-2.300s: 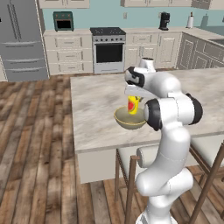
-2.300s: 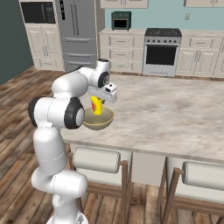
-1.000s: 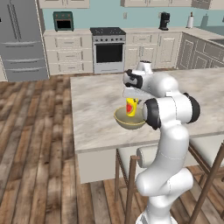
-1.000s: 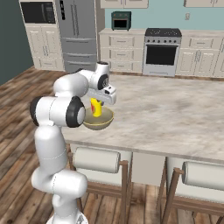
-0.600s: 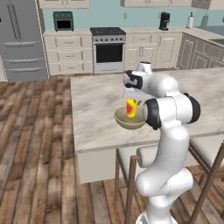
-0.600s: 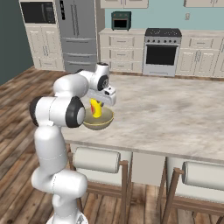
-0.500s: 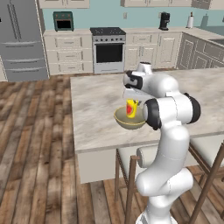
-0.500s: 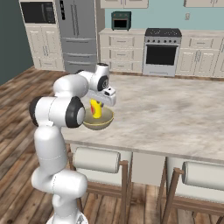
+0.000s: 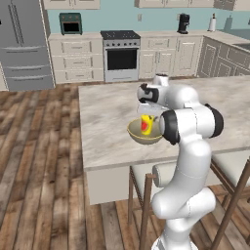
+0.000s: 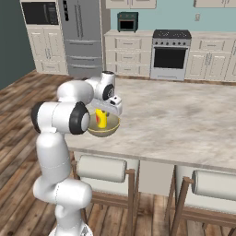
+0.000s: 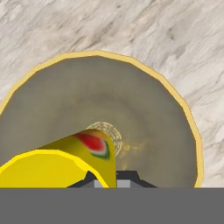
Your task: Place the cup inside the bowl on the dining table and move the bowl to any counter.
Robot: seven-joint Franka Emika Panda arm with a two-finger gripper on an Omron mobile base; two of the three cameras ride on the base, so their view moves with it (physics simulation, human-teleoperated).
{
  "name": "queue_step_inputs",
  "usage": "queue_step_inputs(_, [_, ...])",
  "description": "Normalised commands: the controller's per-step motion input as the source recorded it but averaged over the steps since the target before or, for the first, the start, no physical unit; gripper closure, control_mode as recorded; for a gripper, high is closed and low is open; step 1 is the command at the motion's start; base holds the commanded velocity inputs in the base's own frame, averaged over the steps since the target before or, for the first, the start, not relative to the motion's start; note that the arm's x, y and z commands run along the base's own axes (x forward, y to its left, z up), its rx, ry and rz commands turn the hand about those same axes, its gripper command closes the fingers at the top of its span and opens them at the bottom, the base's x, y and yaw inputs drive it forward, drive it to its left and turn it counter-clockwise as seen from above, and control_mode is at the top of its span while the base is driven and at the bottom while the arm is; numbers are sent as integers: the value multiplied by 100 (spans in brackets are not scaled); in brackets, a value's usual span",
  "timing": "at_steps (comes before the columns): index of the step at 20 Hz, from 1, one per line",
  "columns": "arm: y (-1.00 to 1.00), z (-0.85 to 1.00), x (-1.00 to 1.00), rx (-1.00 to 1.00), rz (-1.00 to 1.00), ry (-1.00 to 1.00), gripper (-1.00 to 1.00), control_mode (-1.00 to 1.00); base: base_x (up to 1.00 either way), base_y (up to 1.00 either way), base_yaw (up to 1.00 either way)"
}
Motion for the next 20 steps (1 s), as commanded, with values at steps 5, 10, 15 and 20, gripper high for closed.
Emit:
queue_step_inputs(5, [0, -14, 0, 0, 0, 0, 100, -100, 0, 0, 0])
queue_step_inputs(10, [0, -14, 0, 0, 0, 0, 100, -100, 0, 0, 0])
queue_step_inputs(15, [0, -13, 0, 0, 0, 0, 100, -100, 0, 0, 0])
queue_step_inputs(20, [0, -7, 0, 0, 0, 0, 100, -100, 0, 0, 0])
